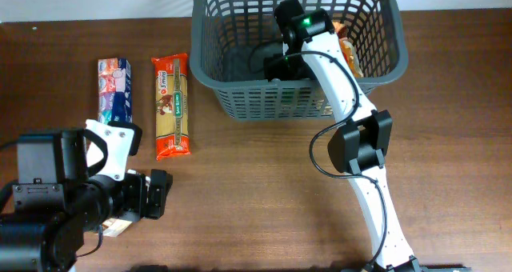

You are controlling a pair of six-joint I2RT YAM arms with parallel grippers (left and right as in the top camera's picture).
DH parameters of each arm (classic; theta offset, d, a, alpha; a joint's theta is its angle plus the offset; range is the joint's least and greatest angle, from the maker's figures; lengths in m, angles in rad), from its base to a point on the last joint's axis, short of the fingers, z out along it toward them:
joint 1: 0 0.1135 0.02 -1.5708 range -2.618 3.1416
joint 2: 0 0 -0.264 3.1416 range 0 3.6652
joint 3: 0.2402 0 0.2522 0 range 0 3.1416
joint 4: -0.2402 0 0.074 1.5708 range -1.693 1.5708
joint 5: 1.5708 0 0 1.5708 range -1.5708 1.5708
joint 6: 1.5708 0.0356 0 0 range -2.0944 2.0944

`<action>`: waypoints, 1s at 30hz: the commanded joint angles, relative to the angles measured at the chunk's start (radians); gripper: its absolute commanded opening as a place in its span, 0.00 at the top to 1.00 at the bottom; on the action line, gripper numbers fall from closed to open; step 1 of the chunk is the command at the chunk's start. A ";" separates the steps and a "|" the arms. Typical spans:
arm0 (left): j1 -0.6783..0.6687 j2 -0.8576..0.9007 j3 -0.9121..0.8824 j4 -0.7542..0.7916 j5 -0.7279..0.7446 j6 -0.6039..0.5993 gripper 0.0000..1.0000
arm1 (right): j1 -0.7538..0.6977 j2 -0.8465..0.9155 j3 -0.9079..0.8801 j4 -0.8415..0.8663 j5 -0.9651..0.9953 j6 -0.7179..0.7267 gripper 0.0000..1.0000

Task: Pack container

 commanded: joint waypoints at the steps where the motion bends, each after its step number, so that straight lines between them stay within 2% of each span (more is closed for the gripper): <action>1: 0.006 0.002 0.015 -0.001 -0.006 -0.006 0.01 | -0.031 0.000 0.029 -0.024 0.006 0.004 0.01; 11: 0.006 0.002 0.015 -0.001 -0.006 -0.006 0.01 | -0.058 -0.130 0.360 -0.069 -0.053 0.001 0.01; 19: 0.006 0.002 0.015 -0.001 -0.006 -0.006 0.01 | -0.153 -0.533 0.384 -0.021 -0.063 0.006 0.01; 25: 0.006 0.002 0.015 -0.001 -0.006 -0.006 0.01 | -0.376 -0.728 0.384 -0.153 0.120 0.146 0.01; 30: 0.006 0.002 0.015 -0.020 -0.029 -0.006 0.01 | -0.637 -0.802 0.364 -0.197 0.047 0.115 0.01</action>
